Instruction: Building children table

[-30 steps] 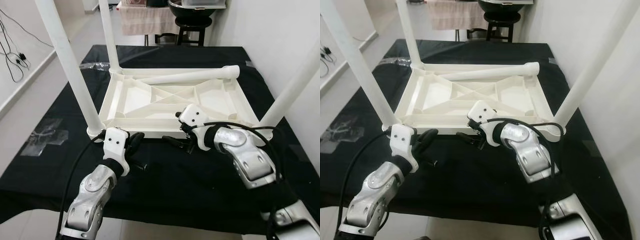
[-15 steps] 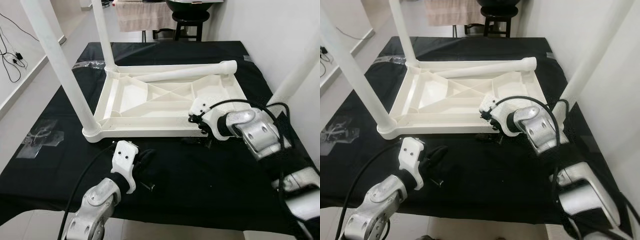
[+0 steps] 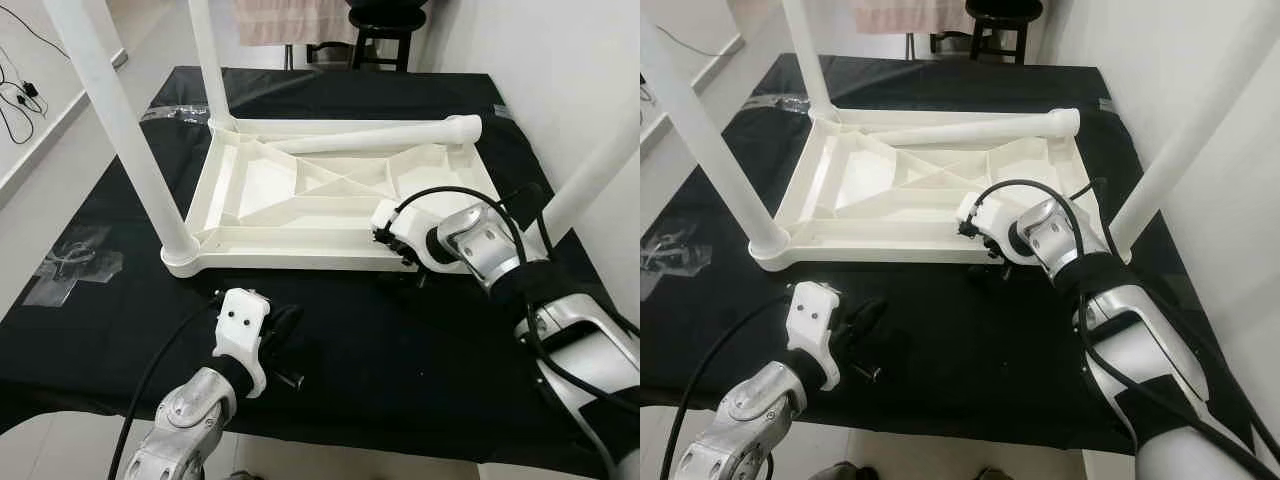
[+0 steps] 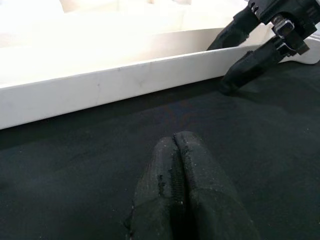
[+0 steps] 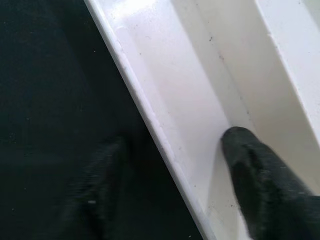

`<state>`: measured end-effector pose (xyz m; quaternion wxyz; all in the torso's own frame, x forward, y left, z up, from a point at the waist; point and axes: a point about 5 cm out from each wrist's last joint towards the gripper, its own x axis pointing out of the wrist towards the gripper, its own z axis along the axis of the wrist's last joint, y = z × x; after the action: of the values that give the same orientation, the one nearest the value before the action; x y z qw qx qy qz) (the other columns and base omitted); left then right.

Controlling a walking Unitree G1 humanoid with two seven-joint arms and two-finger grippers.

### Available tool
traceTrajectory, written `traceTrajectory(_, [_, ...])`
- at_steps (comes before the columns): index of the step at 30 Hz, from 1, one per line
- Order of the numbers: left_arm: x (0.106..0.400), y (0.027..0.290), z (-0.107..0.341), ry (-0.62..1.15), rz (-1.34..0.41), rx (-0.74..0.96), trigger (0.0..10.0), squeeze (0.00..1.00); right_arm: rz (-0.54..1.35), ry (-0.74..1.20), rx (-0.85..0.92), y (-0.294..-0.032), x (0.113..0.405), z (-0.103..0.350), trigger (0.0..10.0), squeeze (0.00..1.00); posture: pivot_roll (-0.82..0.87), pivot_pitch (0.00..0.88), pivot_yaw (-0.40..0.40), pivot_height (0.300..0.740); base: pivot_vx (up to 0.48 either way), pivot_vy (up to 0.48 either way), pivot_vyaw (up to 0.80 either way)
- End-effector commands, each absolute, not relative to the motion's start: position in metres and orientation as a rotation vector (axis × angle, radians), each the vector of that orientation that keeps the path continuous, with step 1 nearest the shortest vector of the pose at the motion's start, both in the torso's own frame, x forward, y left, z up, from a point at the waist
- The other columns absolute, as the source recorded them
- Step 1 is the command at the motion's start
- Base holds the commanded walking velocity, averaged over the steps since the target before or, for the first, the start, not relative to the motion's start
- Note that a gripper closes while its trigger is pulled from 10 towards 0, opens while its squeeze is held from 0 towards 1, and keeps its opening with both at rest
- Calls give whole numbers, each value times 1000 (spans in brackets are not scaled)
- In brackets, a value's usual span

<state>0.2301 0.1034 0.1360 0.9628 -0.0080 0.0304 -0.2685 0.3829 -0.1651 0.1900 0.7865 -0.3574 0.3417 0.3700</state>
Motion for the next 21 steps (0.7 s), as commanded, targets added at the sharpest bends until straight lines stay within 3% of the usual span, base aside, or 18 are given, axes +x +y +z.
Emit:
traceTrajectory(1, [227,103,134,83,-549,-2,10000,0,785,784,-778,-169,382,183,0,0,42,195,-32,740,0,0,0])
traceTrajectory(13, [230,103,133,83,-553,-2,10000,0,915,660,-594,-144,382,201,0,0,36,181,-32,740,0,0,0])
traceTrajectory(16, [231,102,133,83,-555,7,10000,0,991,616,-481,-128,376,207,0,0,35,178,-32,740,0,0,0])
traceTrajectory(17, [232,102,133,82,-557,12,10000,0,1068,569,-356,-106,365,212,0,0,33,172,-29,740,0,0,0])
traceTrajectory(21, [233,102,133,81,-558,19,10000,0,1040,501,-244,-81,359,213,0,0,35,168,-28,740,0,0,0])
